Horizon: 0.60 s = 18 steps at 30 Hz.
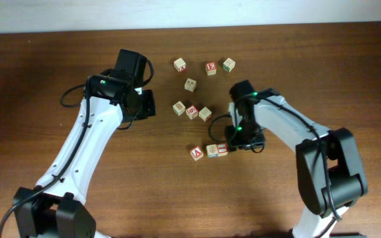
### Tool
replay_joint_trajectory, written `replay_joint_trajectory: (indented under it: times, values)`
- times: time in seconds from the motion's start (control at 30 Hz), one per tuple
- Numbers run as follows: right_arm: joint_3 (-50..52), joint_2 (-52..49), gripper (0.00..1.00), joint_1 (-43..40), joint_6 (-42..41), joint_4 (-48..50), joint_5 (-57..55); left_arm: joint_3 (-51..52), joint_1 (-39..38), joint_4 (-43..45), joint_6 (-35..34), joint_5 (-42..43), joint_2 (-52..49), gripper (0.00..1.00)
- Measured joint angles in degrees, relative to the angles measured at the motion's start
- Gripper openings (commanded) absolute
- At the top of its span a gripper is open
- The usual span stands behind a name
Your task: Rotate 3 blocks
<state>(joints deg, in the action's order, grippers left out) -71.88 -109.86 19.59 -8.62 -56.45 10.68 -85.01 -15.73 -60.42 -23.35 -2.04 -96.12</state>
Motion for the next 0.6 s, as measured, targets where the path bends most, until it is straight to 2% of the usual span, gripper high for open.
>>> replay_joint_trajectory:
  times: [0.37, 0.6]
  values:
    - [0.00, -0.02, 0.53, 3.34, 0.24, 1.29, 2.84, 0.52, -2.40, -0.09, -0.57, 5.31, -0.68, 0.00]
    - [0.00, -0.04, 0.53, 7.04, 3.98, 2.69, 4.04, 1.79, -3.23, 0.44, -0.74, 6.01, -4.20, 0.00]
